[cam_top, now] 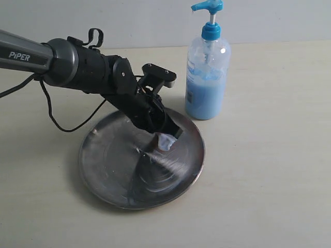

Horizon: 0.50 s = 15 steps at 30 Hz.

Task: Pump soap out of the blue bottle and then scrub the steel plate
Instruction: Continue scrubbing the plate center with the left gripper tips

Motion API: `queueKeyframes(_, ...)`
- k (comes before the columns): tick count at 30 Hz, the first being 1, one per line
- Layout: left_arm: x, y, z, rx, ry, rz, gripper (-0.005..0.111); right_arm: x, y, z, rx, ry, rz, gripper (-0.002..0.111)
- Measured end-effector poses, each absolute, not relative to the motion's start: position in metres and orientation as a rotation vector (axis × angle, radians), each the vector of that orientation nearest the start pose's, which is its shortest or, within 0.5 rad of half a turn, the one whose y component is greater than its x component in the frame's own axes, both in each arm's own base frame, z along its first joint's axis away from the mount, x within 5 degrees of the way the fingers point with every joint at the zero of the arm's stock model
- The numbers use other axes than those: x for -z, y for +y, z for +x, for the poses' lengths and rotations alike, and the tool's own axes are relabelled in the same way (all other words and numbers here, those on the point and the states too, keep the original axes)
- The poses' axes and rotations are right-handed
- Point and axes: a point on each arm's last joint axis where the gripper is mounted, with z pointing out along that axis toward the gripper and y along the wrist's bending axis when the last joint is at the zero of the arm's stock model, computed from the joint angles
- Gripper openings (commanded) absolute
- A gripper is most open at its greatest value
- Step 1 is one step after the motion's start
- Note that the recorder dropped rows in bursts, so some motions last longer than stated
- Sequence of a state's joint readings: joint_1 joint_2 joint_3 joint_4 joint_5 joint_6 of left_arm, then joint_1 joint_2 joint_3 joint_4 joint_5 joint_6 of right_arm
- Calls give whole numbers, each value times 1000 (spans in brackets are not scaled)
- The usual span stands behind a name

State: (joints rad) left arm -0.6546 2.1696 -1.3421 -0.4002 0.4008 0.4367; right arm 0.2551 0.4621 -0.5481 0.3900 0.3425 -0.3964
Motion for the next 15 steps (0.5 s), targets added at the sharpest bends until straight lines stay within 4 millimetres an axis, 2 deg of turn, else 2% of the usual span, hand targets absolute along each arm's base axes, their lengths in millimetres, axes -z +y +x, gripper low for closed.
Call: queueKeyframes(15, -103, -270, 324, 421, 2641, 1071, 0, -335, 36, 91, -279, 1690, -336, 0)
